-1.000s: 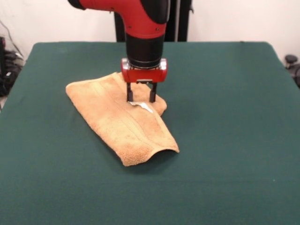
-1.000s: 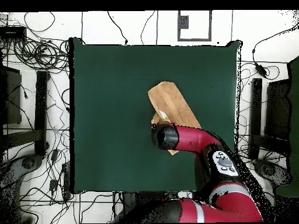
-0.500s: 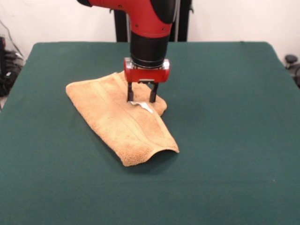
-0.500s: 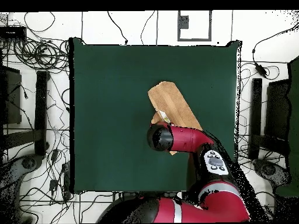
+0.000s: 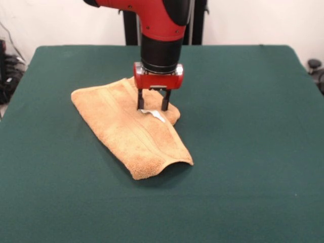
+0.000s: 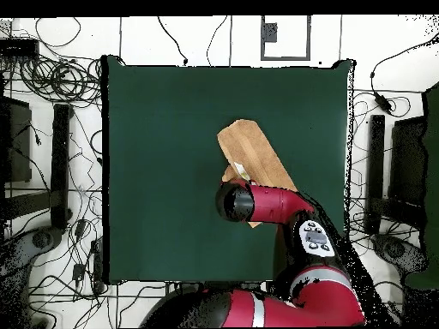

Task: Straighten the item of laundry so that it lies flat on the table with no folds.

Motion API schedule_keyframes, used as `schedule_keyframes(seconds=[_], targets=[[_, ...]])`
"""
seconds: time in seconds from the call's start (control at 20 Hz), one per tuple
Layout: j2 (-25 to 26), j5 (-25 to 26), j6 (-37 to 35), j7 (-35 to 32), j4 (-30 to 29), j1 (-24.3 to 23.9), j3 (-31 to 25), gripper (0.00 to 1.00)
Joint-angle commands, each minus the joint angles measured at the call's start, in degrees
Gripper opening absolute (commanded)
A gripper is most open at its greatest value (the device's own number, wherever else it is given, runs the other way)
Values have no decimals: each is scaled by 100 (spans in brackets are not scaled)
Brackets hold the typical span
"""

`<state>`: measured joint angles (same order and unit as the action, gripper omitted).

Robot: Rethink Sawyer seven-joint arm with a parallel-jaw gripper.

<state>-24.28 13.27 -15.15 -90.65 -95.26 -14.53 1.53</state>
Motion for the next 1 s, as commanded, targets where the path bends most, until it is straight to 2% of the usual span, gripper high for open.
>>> schedule_keyframes(seconds=[0.05, 0.15, 0.2, 0.65, 0.7, 1.0], targets=[[811, -228, 608, -1179, 382, 142, -148, 100], [806, -226, 627, -1179, 363, 132, -155, 100], [801, -229, 621, -1183, 356, 139, -147, 0], [735, -235, 529, -1153, 336, 137, -149, 0], [736, -244, 494, -1155, 338, 142, -136, 100], [742, -245, 513, -1159, 334, 135, -132, 100]])
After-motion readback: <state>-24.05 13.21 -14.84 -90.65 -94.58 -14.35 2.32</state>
